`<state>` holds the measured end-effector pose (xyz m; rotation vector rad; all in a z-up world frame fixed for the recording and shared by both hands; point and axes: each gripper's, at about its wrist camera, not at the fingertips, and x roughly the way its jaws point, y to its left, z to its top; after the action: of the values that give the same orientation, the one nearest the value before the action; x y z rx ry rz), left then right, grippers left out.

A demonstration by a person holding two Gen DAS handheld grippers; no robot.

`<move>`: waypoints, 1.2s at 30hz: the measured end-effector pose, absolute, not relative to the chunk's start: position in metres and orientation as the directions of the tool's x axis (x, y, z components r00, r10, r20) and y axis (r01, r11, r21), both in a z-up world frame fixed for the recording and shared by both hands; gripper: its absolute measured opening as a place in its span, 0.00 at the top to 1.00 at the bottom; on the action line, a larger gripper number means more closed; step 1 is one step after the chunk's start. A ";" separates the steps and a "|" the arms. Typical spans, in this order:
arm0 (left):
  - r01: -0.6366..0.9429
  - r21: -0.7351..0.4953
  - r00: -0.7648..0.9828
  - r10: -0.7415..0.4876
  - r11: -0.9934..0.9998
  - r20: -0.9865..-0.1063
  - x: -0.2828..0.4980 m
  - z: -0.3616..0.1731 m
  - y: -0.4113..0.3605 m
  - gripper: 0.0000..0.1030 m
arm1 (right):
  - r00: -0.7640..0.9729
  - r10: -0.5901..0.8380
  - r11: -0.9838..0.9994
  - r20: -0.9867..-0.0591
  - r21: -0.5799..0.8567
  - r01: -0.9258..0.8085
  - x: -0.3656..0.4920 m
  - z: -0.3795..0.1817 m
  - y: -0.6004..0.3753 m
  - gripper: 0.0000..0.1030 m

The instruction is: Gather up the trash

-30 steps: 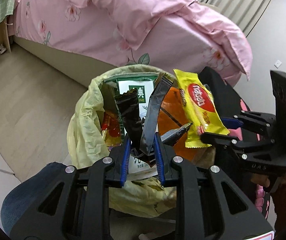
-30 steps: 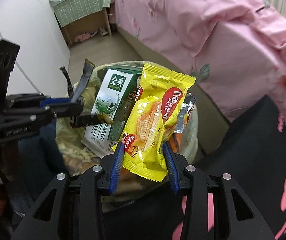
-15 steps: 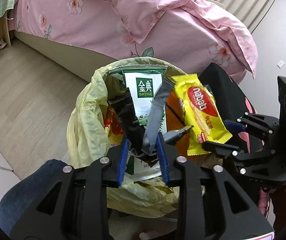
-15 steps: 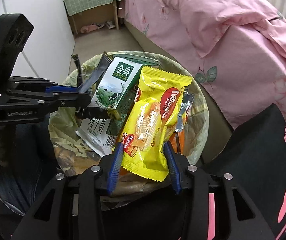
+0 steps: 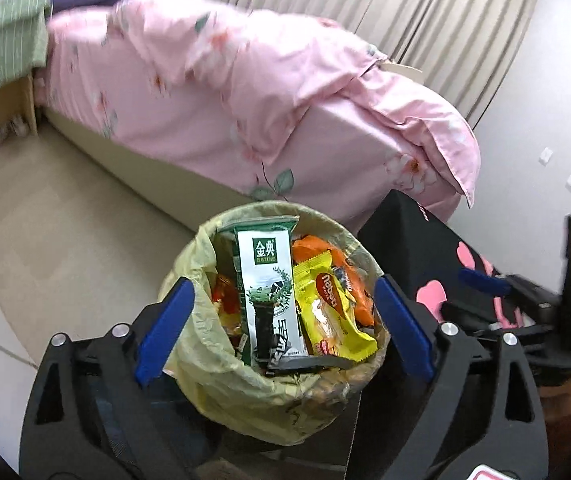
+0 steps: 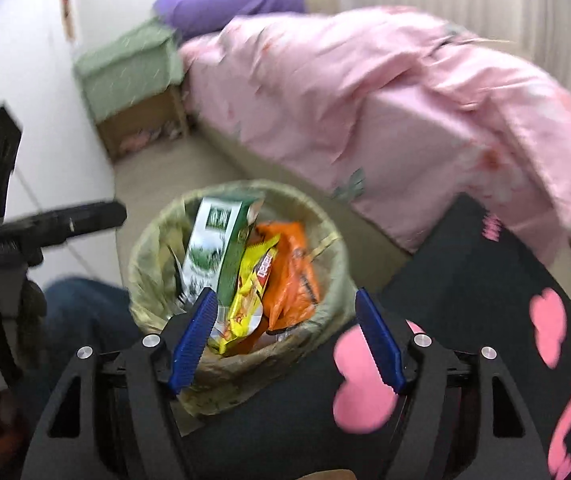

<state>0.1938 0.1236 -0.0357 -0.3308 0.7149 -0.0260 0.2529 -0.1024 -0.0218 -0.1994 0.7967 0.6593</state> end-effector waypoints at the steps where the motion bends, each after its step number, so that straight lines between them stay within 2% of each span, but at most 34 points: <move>1: -0.076 -0.281 0.769 -0.123 0.957 -0.627 0.184 -0.029 0.115 0.14 | 0.528 0.469 0.793 -0.708 0.075 -0.605 0.244 -0.016 -0.108 0.34; 7: -0.020 -0.178 0.814 -0.087 0.984 -0.574 0.126 -0.004 0.077 0.15 | 0.628 0.438 0.838 -0.643 0.039 -0.545 0.165 0.007 -0.146 0.34; 12: -0.019 -0.114 0.802 -0.053 0.993 -0.595 0.093 -0.002 0.053 0.15 | 0.653 0.433 0.870 -0.621 0.098 -0.484 0.119 0.011 -0.167 0.34; 19: 0.009 -0.071 0.793 -0.050 0.997 -0.607 0.062 -0.003 0.032 0.15 | 0.709 0.348 0.918 -0.614 0.068 -0.391 0.060 0.012 -0.187 0.34; 23: -0.018 -0.056 0.800 -0.019 0.998 -0.600 0.051 0.001 0.032 0.15 | 0.729 0.304 0.934 -0.614 0.040 -0.355 0.043 0.010 -0.192 0.34; 36: -0.043 -0.045 0.807 0.009 0.998 -0.591 0.041 0.007 0.036 0.15 | 0.721 0.324 0.934 -0.613 0.088 -0.346 0.034 0.007 -0.198 0.34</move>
<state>0.0410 0.0362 0.0073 -0.0568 0.6318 0.0277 0.0342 -0.1980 0.0071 -0.0334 0.6707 0.3701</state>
